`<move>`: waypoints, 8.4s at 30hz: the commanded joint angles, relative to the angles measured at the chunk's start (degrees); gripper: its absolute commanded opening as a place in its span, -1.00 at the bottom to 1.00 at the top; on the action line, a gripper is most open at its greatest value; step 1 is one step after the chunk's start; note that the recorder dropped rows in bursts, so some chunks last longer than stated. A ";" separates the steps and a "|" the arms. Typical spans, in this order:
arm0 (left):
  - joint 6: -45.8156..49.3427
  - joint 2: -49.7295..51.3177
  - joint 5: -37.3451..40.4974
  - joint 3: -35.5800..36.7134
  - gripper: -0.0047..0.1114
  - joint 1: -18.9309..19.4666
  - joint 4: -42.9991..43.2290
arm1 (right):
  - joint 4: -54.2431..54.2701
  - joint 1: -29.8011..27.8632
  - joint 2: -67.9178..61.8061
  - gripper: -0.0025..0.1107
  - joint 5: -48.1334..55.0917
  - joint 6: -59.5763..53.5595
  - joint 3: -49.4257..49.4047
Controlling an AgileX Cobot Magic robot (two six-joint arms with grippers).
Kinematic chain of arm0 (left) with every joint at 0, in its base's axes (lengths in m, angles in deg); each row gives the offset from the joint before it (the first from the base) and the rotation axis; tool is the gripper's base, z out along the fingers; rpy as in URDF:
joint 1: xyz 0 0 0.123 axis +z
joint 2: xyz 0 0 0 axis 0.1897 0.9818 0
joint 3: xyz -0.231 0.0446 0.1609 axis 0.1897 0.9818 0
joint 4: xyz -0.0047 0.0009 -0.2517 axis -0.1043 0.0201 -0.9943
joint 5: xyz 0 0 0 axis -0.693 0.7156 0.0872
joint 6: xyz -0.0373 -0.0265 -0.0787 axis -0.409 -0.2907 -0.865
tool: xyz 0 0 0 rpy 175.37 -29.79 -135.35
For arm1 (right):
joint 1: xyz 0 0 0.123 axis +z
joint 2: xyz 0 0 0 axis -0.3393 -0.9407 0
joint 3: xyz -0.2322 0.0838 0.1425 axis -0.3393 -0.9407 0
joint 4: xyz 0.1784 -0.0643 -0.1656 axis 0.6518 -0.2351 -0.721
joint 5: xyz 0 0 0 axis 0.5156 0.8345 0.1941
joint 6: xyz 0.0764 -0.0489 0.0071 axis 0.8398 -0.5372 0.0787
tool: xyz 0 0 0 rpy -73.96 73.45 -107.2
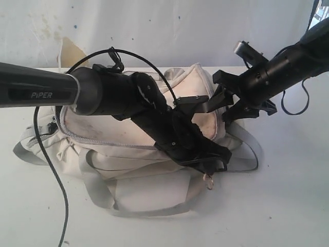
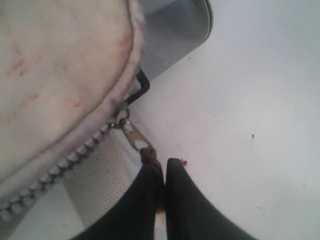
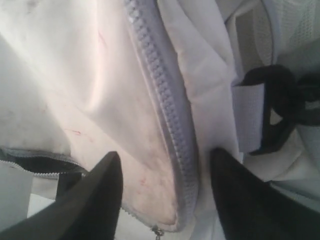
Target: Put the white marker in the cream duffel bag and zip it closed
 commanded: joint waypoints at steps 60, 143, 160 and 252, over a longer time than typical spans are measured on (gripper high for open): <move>-1.09 -22.06 30.59 3.86 -0.92 23.75 36.35 | 0.23 -5.41 -2.29 -0.96 -5.07 0.90 0.47; -19.18 -30.70 21.92 5.59 -0.92 28.99 22.67 | 6.24 18.32 7.37 0.35 -3.61 -48.37 2.84; -13.88 -30.70 26.90 5.59 -0.92 38.52 7.52 | 6.99 31.19 3.60 0.16 -16.88 -50.65 2.84; -21.37 -21.39 27.17 -5.42 -0.47 43.77 37.63 | -32.35 17.55 6.32 -0.96 7.82 25.30 12.17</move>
